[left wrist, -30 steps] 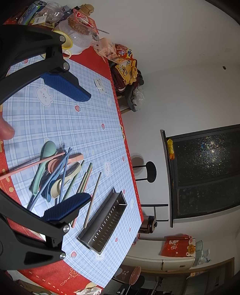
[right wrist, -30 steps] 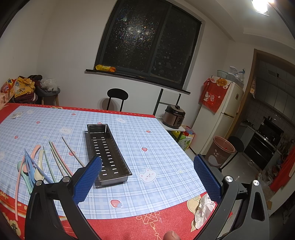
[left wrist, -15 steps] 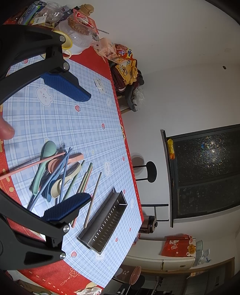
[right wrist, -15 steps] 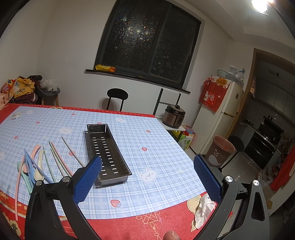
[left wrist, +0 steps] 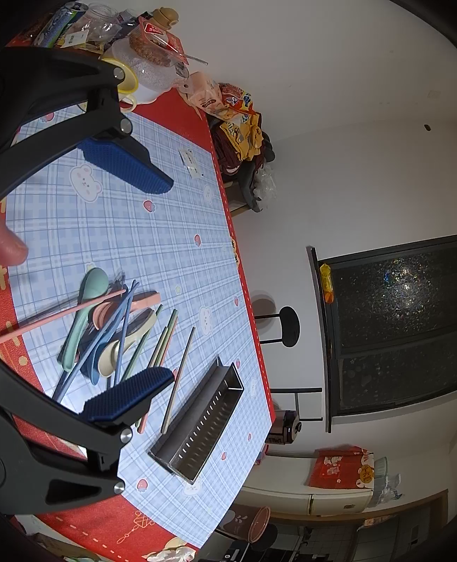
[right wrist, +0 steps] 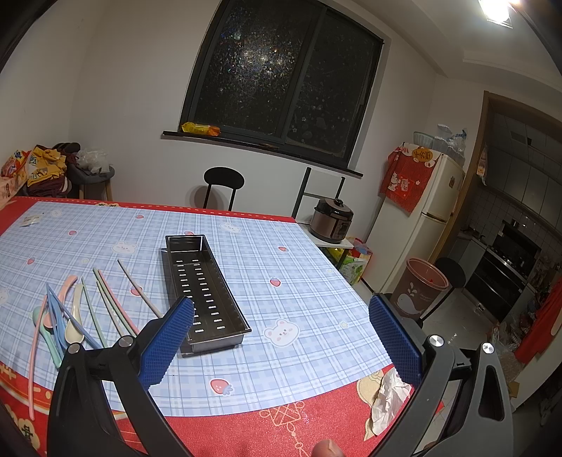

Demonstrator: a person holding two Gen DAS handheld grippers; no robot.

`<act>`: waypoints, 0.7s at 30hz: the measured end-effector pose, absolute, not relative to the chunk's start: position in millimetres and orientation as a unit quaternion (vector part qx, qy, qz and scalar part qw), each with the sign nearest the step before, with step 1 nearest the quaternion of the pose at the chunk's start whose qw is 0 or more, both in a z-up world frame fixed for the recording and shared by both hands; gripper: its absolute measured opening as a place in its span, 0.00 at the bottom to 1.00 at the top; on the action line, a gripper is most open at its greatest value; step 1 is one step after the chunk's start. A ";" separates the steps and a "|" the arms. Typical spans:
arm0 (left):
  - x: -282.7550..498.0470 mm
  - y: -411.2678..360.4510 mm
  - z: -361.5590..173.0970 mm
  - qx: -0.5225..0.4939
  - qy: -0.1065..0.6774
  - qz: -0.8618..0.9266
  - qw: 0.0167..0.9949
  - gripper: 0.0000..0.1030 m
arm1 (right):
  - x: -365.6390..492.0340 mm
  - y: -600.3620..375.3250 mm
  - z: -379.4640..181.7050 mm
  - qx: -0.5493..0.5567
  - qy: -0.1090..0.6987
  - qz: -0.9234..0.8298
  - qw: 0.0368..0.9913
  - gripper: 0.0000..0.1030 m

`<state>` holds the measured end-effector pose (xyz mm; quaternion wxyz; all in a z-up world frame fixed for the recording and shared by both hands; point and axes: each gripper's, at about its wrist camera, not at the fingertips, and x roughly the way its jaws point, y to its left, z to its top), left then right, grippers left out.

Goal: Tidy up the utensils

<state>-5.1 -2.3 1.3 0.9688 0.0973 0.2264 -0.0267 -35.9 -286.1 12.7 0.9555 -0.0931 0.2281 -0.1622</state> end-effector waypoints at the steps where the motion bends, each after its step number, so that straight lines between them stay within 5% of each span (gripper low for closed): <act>1: -5.3 -2.5 1.1 0.097 0.226 -0.027 0.969 0.95 | -35.9 -286.0 12.6 -0.093 0.228 -0.162 0.955 0.95; 21: 5.2 31.8 -42.0 0.040 0.298 -0.085 0.950 0.95 | -2.8 -251.1 -42.8 -0.009 0.282 0.080 0.956 0.95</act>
